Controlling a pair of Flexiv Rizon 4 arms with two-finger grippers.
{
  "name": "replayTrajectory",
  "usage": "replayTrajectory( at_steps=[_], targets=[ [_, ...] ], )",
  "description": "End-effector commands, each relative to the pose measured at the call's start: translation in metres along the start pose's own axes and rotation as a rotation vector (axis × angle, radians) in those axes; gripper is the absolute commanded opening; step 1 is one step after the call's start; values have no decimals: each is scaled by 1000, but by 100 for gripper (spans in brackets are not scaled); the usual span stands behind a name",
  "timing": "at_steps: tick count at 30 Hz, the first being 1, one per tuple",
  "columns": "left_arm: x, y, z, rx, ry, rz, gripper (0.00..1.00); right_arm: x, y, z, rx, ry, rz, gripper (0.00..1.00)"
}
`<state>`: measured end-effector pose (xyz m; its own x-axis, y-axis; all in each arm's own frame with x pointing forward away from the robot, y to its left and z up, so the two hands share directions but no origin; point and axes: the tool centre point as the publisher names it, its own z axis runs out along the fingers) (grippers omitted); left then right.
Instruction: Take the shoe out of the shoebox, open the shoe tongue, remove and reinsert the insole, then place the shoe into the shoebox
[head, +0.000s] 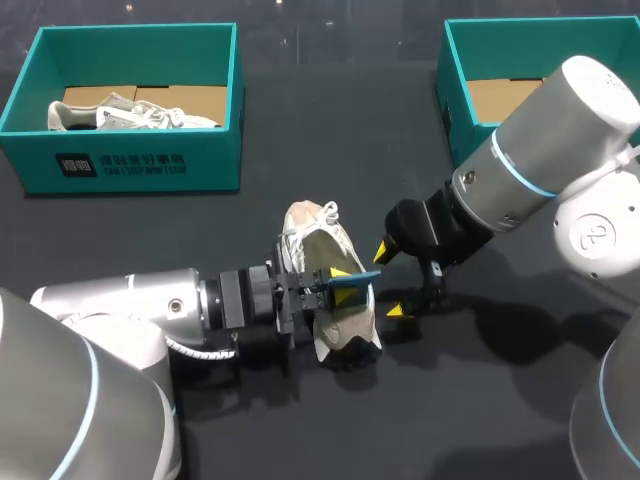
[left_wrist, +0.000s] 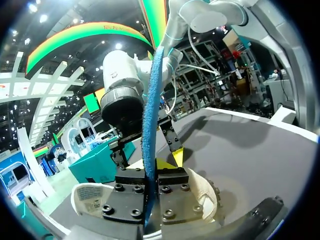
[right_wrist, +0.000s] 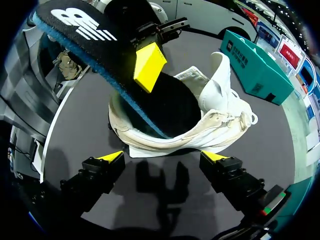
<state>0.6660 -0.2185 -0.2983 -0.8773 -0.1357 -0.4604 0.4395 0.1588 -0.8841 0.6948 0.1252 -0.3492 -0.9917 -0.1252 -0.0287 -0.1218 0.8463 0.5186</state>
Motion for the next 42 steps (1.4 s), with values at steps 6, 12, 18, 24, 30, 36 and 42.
replayTrajectory(
  at_steps=[6,12,18,24,30,36,42],
  targets=[
    [-4,35,2,20,-2,66,0,1,0,1,2,-1,1,100],
    [-10,52,0,0,-15,73,0,1,0,1,2,-1,1,100],
    [-12,55,-1,-28,-20,71,0,1,0,1,2,-1,1,100],
    [-8,33,-2,-2,-19,49,36,1,0,1,2,-1,1,100],
    [-2,10,-3,22,-1,41,34,1,0,1,2,-1,1,100],
    [4,-2,-2,31,17,53,25,1,0,1,2,-1,1,100],
    [7,5,2,22,14,90,0,1,0,1,2,-1,1,100]
  ],
)
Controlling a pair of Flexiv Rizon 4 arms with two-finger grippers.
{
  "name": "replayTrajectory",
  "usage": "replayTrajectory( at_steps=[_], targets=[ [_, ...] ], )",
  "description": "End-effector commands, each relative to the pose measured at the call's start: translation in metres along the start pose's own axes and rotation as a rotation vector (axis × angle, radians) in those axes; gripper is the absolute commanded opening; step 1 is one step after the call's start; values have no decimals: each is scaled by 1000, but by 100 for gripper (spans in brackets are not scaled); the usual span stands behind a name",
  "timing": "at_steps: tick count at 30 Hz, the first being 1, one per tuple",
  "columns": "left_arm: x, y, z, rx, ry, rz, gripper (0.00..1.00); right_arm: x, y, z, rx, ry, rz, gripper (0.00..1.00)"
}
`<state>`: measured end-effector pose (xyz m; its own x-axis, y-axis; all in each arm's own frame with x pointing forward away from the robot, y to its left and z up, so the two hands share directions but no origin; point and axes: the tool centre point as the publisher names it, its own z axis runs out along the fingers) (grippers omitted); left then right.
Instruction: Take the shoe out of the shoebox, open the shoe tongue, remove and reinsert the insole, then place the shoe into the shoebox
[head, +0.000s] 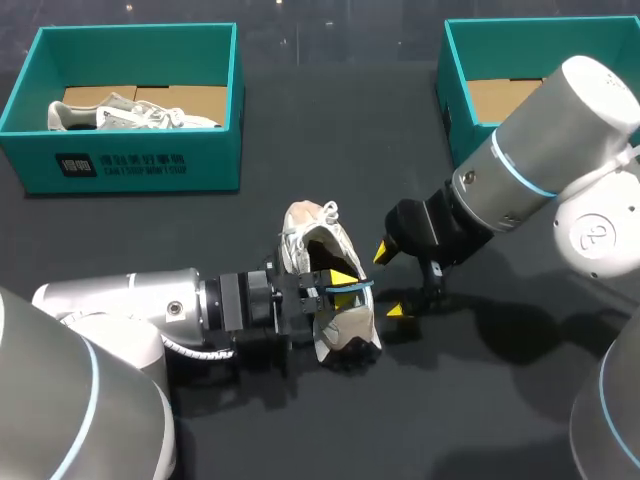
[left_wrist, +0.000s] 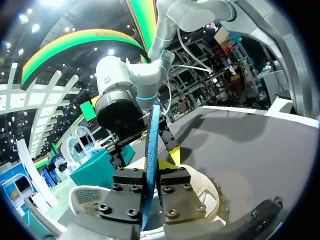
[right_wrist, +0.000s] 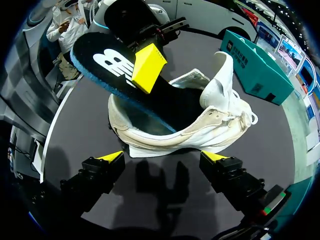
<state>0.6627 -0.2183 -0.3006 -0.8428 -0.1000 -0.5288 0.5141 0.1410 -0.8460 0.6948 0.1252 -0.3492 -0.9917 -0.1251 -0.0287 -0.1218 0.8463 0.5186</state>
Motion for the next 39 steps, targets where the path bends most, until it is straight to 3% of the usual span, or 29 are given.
replayTrajectory(
  at_steps=[1,13,19,23,30,34,35,36,37,39],
  targets=[
    [4,8,3,-11,-14,20,0,1,0,1,2,-1,1,100],
    [-9,49,5,-79,-65,67,0,1,0,1,2,-1,1,100],
    [-6,37,2,-82,-55,26,0,1,0,1,2,-1,1,100],
    [-3,22,-1,-77,-42,8,36,1,0,1,2,-1,1,100],
    [3,-2,-12,-92,-13,-2,44,1,0,1,2,-1,1,100],
    [4,-5,-14,-108,-2,5,38,1,0,1,2,-1,1,100],
    [4,-3,-13,-109,-2,7,28,1,0,1,2,-1,1,100],
    [4,-2,-12,-110,-1,13,9,1,0,1,2,-1,1,100],
    [4,0,-10,-110,-1,18,0,1,0,1,2,-1,1,100],
    [4,4,-7,-110,-1,20,0,1,0,1,2,-1,1,100]
  ],
)
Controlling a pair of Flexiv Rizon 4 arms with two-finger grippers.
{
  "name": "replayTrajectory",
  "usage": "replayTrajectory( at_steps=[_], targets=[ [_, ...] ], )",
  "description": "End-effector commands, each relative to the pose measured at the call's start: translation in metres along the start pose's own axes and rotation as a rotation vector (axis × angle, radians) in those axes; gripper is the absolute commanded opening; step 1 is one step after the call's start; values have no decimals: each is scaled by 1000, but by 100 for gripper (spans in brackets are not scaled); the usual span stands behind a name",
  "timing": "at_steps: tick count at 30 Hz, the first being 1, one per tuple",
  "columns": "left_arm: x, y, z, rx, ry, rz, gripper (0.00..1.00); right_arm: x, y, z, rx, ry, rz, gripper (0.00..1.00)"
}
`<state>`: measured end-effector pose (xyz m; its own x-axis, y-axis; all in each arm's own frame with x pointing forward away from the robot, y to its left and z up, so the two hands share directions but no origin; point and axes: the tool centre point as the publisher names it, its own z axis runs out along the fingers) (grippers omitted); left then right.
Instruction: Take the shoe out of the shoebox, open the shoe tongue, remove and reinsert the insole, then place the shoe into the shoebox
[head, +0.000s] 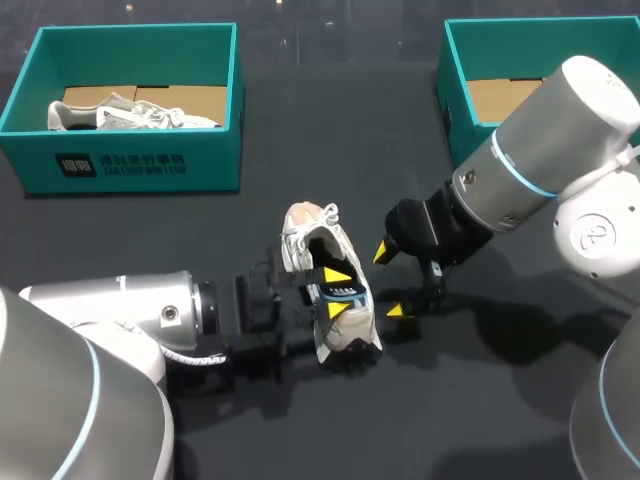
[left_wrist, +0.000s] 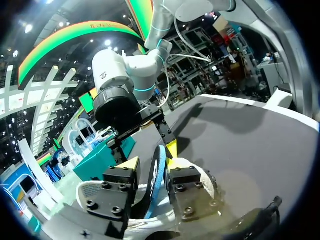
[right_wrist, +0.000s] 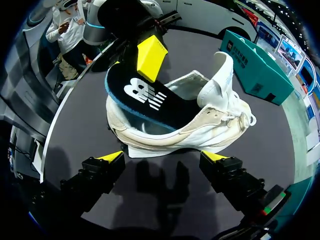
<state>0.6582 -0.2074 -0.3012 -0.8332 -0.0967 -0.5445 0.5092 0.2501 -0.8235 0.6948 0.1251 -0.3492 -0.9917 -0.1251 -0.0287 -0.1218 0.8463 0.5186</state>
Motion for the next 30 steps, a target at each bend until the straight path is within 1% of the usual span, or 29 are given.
replayTrajectory(
  at_steps=[1,5,11,14,16,19,21,22,23,24,27,30],
  targets=[
    [1,7,7,1,0,1,0,1,0,1,2,-1,1,100],
    [0,21,13,-7,-1,18,0,1,0,1,2,-1,1,100],
    [-5,43,18,-67,-18,91,0,1,0,1,2,-1,1,100],
    [-9,51,17,-97,-30,120,0,1,0,1,2,-1,1,100],
    [-10,54,16,-99,-34,114,0,1,0,1,2,-1,1,100],
    [-11,51,12,-98,-41,97,0,1,0,1,2,-1,1,100],
    [-11,44,9,-88,-43,81,18,1,0,1,2,-1,1,100],
    [-11,39,8,-76,-42,65,23,1,0,1,2,-1,1,100],
    [-11,35,7,-65,-41,52,32,1,0,1,2,-1,1,100],
    [-11,31,6,-58,-41,46,34,1,0,1,2,-1,1,100],
    [-11,22,3,-33,-39,28,35,1,0,1,2,-1,1,100],
    [-10,16,2,-22,-26,11,31,1,0,1,2,-1,1,100]
  ],
)
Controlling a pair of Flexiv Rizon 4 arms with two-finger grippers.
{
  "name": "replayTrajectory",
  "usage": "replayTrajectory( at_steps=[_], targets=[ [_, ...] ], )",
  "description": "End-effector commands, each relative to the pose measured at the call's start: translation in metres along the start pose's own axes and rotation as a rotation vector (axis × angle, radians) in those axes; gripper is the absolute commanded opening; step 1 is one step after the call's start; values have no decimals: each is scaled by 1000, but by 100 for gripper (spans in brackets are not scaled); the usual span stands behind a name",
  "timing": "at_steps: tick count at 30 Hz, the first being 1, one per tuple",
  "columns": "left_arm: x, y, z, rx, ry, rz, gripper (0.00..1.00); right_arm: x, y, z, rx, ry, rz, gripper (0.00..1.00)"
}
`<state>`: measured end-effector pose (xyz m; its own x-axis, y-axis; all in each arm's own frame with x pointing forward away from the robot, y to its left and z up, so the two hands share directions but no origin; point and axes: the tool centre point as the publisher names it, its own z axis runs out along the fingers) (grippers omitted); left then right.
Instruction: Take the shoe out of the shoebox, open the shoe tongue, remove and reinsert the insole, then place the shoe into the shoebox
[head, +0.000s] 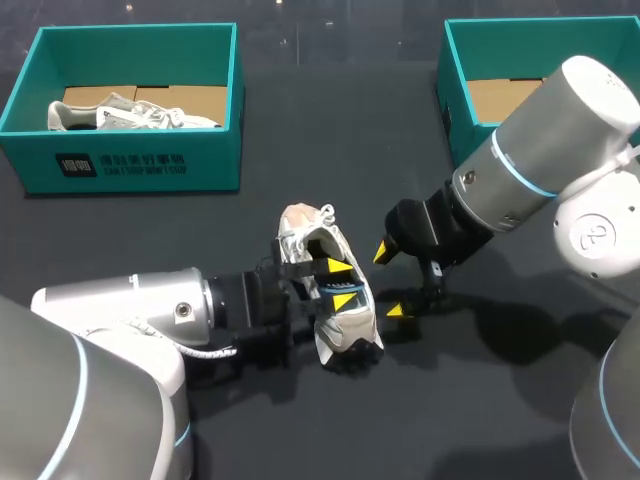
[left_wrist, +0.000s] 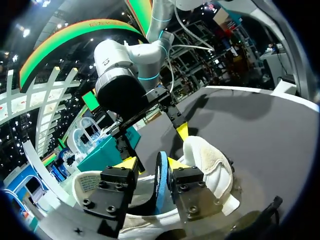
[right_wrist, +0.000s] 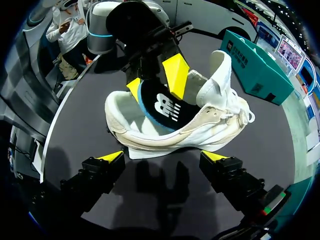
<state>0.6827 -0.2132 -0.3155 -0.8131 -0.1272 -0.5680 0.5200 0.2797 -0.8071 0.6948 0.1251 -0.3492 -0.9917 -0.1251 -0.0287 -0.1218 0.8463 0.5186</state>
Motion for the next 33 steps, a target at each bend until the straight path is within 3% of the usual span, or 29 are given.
replayTrajectory(
  at_steps=[1,5,6,19,22,25,26,33],
  targets=[
    [3,-8,-11,6,18,-15,27,1,0,1,2,-1,1,100],
    [7,-11,-10,3,44,-20,9,1,0,1,2,-1,1,100],
    [9,-9,-9,-1,56,-19,0,1,0,1,2,-1,1,100],
    [8,31,7,-96,56,61,0,1,0,1,2,-1,1,100],
    [8,25,5,-82,60,24,0,1,0,1,2,-1,1,100],
    [7,14,0,-61,76,-14,21,1,0,1,2,-1,1,100],
    [7,11,-1,-57,77,-20,24,1,0,1,2,-1,1,100],
    [1,-8,-11,-58,105,-62,27,1,0,1,2,-1,1,100]
  ],
)
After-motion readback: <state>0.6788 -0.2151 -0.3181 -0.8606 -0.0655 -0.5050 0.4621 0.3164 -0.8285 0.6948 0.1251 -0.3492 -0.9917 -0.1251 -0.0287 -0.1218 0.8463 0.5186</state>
